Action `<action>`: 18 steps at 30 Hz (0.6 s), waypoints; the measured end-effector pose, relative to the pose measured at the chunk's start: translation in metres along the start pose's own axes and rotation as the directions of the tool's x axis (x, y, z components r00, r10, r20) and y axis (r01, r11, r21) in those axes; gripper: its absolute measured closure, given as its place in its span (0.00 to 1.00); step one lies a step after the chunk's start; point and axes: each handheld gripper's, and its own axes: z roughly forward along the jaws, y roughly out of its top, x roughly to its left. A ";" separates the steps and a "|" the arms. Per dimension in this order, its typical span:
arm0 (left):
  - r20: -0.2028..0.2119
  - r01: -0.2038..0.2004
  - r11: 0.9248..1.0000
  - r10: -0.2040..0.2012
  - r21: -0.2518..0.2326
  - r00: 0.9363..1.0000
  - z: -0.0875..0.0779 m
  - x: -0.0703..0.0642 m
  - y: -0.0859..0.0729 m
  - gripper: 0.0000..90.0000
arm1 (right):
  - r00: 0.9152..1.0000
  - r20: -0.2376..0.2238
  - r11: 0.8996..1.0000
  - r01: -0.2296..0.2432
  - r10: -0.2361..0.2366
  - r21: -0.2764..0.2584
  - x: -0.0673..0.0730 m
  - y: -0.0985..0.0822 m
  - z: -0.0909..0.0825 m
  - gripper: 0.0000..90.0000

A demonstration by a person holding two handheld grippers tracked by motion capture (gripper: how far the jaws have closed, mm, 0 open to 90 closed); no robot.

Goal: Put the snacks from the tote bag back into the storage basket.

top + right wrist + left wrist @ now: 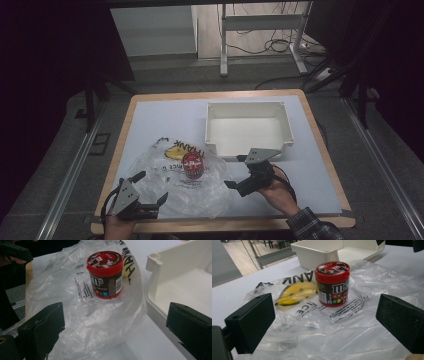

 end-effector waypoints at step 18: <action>-0.001 0.002 1.000 -0.002 -0.002 1.000 0.000 0.000 0.000 0.02 | 0.999 0.018 0.999 0.034 -0.034 0.042 0.000 0.007 0.014 0.02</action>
